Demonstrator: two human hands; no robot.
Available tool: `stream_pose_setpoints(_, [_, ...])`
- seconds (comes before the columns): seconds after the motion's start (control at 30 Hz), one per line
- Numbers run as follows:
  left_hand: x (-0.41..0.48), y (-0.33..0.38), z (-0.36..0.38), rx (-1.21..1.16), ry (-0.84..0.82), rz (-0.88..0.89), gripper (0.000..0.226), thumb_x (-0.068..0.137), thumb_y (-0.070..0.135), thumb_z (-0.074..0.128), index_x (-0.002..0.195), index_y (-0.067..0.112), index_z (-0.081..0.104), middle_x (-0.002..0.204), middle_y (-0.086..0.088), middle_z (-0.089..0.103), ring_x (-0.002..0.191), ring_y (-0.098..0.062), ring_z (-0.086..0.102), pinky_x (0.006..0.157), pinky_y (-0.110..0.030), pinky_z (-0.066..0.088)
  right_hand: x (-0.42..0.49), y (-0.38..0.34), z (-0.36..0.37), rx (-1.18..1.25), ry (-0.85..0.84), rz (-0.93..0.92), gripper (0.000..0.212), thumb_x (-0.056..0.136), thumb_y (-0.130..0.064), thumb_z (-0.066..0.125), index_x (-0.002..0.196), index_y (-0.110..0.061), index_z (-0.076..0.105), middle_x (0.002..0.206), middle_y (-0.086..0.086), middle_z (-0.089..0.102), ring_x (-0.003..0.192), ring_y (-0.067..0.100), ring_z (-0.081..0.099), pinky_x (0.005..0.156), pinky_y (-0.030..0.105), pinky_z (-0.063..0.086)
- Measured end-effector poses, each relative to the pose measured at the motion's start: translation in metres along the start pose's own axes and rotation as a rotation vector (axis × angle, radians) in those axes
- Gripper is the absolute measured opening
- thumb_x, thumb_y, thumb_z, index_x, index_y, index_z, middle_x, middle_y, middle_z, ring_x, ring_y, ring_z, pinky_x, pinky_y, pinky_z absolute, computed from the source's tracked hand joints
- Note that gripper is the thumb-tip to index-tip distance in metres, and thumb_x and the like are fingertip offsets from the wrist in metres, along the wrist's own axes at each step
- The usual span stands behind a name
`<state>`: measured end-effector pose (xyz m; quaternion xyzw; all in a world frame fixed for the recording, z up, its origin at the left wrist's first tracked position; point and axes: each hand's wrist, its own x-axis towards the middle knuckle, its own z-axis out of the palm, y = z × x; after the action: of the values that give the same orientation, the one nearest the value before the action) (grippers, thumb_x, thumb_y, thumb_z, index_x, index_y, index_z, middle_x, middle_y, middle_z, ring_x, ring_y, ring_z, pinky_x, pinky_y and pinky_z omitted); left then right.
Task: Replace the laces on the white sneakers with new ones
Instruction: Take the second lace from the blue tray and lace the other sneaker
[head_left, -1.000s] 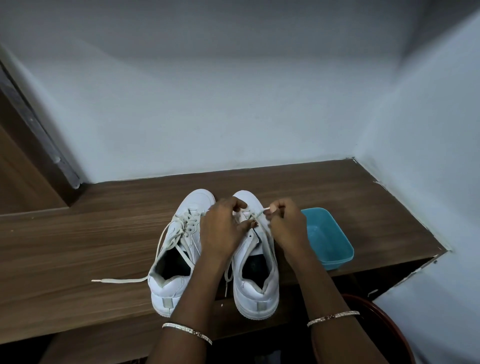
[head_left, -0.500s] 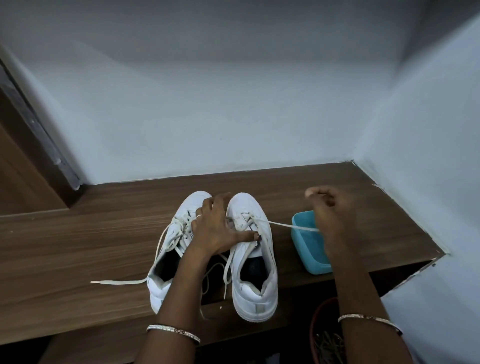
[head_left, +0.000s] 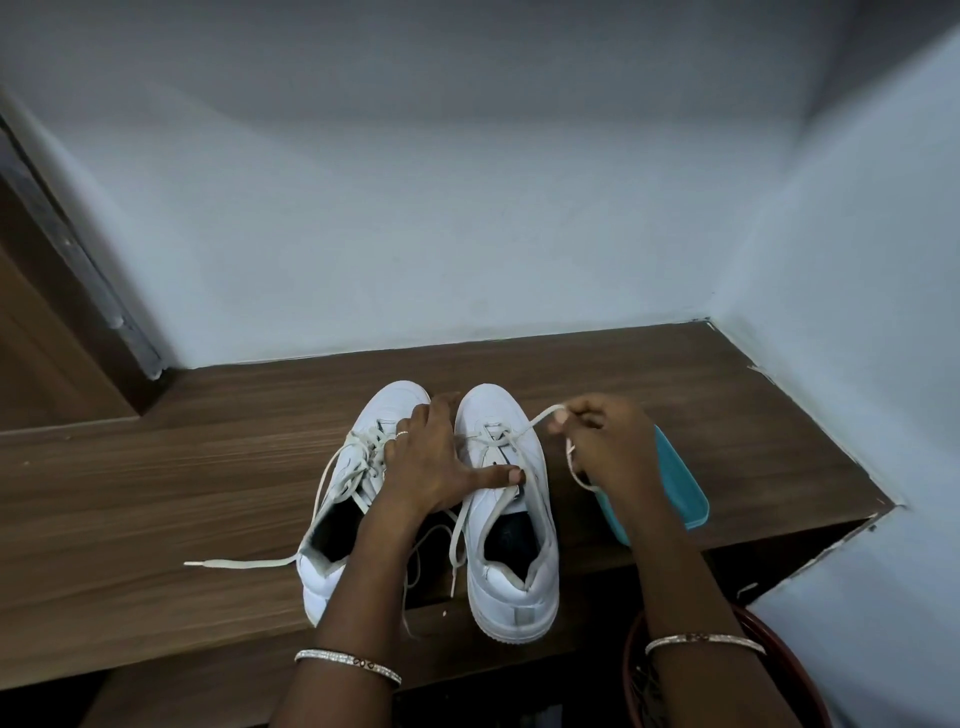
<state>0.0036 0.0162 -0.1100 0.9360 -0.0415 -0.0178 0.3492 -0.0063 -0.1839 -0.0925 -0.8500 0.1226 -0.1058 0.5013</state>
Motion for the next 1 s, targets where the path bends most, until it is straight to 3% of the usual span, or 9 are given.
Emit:
stream_pose_setpoints(0.13, [0.001, 0.000, 0.001, 0.011, 0.003, 0.007, 0.117, 0.050, 0.076, 0.080, 0.145, 0.029, 0.031, 0.143, 0.002, 0.040, 0.133, -0.024, 0.038, 0.109, -0.052, 0.036, 0.001, -0.005, -0.023, 0.491, 0.109, 0.156, 0.012, 0.098, -0.013, 0.058, 0.088, -0.015, 0.064, 0.085, 0.001, 0.077, 0.037, 0.007, 0.047, 0.038, 0.018, 0.035])
stream_pose_setpoints(0.33, [0.000, 0.004, 0.000, -0.039, 0.039, 0.064, 0.109, 0.049, 0.066, 0.087, 0.141, 0.030, 0.040, 0.140, 0.002, 0.043, 0.130, -0.022, 0.038, 0.106, -0.049, 0.038, 0.006, -0.006, -0.035, 0.901, 0.152, 0.217, 0.023, 0.104, -0.009, 0.043, 0.083, -0.013, 0.053, 0.074, 0.008, 0.072, 0.032, 0.007, 0.042, 0.030, 0.014, 0.020])
stream_pose_setpoints(0.43, [0.000, 0.007, -0.004, 0.027, 0.115, 0.085, 0.109, 0.043, 0.071, 0.085, 0.138, 0.038, 0.042, 0.139, 0.005, 0.041, 0.131, -0.024, 0.034, 0.106, -0.050, 0.033, 0.007, -0.005, -0.036, 0.910, 0.207, 0.275, 0.018, 0.102, -0.015, 0.048, 0.088, -0.015, 0.059, 0.060, 0.001, 0.048, 0.031, 0.005, 0.030, 0.032, 0.014, 0.018])
stream_pose_setpoints(0.5, [0.000, 0.008, -0.007, 0.081, 0.137, 0.049, 0.112, 0.042, 0.074, 0.083, 0.139, 0.038, 0.040, 0.141, 0.003, 0.038, 0.133, -0.025, 0.032, 0.106, -0.051, 0.031, 0.005, -0.007, -0.036, 0.801, 0.227, 0.310, 0.012, 0.096, -0.026, 0.057, 0.092, -0.016, 0.062, 0.063, -0.003, 0.041, 0.038, 0.004, 0.030, 0.034, 0.017, 0.022])
stream_pose_setpoints(0.6, [0.000, 0.003, -0.011, 0.024, 0.037, -0.005, 0.116, 0.044, 0.073, 0.084, 0.140, 0.026, 0.038, 0.136, 0.000, 0.040, 0.128, -0.024, 0.042, 0.105, -0.046, 0.040, -0.001, -0.009, -0.029, 0.411, 0.194, 0.167, 0.014, 0.087, -0.036, 0.072, 0.087, -0.023, 0.068, 0.072, -0.009, 0.058, 0.060, 0.007, 0.052, 0.052, 0.021, 0.040])
stream_pose_setpoints(0.67, [-0.001, 0.002, -0.011, -0.045, -0.031, -0.027, 0.110, 0.046, 0.068, 0.087, 0.135, 0.021, 0.041, 0.126, 0.001, 0.044, 0.117, -0.019, 0.048, 0.096, -0.035, 0.045, -0.004, -0.010, -0.017, 0.207, 0.053, -0.009, 0.008, 0.082, -0.033, 0.077, 0.086, -0.027, 0.073, 0.081, -0.011, 0.071, 0.078, 0.009, 0.066, 0.068, 0.027, 0.052])
stream_pose_setpoints(0.77, [-0.002, 0.002, -0.007, -0.031, -0.051, -0.070, 0.094, 0.049, 0.068, 0.087, 0.117, 0.017, 0.045, 0.111, 0.002, 0.053, 0.104, -0.017, 0.053, 0.079, -0.030, 0.042, -0.007, -0.005, 0.005, -0.195, -0.185, -0.117, 0.021, 0.080, -0.042, 0.075, 0.099, -0.033, 0.075, 0.093, -0.014, 0.074, 0.088, 0.006, 0.068, 0.081, 0.032, 0.054])
stream_pose_setpoints(0.83, [-0.002, 0.002, -0.007, -0.030, -0.057, -0.095, 0.090, 0.050, 0.067, 0.087, 0.111, 0.015, 0.046, 0.103, 0.002, 0.058, 0.097, -0.016, 0.057, 0.071, -0.029, 0.042, -0.009, -0.006, 0.015, -0.365, -0.239, -0.173, 0.019, 0.086, -0.041, 0.069, 0.100, -0.030, 0.075, 0.094, -0.009, 0.074, 0.090, 0.013, 0.067, 0.081, 0.034, 0.054])
stream_pose_setpoints(1.0, [-0.006, 0.004, -0.010, -0.042, -0.081, -0.126, 0.092, 0.051, 0.067, 0.086, 0.114, 0.017, 0.041, 0.101, 0.005, 0.057, 0.092, -0.013, 0.056, 0.067, -0.028, 0.041, -0.006, -0.002, 0.019, -0.469, -0.197, -0.157, 0.028, 0.089, -0.040, 0.062, 0.068, -0.023, 0.057, 0.067, -0.007, 0.060, 0.071, 0.017, 0.060, 0.060, 0.030, 0.039])
